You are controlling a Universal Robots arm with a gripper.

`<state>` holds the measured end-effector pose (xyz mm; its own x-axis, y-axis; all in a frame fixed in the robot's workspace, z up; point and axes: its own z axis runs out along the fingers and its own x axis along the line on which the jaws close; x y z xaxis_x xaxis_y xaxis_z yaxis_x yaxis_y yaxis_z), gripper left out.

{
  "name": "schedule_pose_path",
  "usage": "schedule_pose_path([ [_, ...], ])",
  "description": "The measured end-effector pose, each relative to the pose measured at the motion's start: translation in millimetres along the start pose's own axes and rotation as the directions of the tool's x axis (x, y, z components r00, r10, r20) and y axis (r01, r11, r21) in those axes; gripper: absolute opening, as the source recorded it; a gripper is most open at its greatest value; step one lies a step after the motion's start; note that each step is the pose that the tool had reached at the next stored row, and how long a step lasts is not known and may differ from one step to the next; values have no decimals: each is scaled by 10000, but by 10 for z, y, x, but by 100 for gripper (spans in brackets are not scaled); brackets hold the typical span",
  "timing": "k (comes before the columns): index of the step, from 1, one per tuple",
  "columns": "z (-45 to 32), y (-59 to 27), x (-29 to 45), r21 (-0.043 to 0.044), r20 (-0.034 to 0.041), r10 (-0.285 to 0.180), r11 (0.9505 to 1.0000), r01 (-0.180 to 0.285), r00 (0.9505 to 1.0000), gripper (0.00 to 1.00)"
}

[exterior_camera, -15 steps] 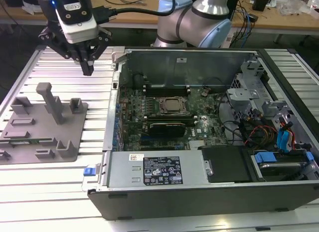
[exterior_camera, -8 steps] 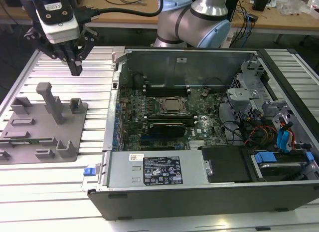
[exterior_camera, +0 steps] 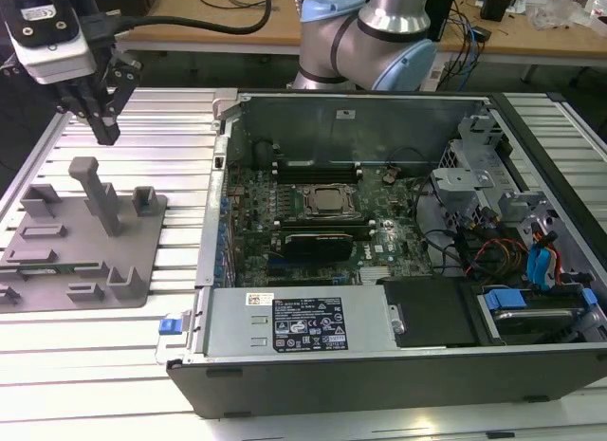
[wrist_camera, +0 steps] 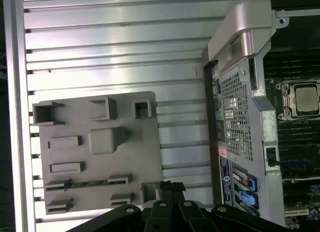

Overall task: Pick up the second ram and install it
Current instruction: 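Reach for the second ram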

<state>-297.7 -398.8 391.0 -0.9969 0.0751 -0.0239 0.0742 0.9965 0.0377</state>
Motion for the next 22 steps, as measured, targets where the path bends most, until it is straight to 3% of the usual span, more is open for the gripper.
schedule_pose_path([
  [7,3,-29,405,1,-1,0,10000,0,10000,8],
  [13,8,-40,555,0,0,1,10000,-1,10000,8],
  [16,16,-51,684,1,-1,0,10000,0,10000,8],
  [18,36,-60,801,1,0,0,10000,0,10000,8],
  [22,137,-74,941,7,0,0,10000,0,10000,8],
])
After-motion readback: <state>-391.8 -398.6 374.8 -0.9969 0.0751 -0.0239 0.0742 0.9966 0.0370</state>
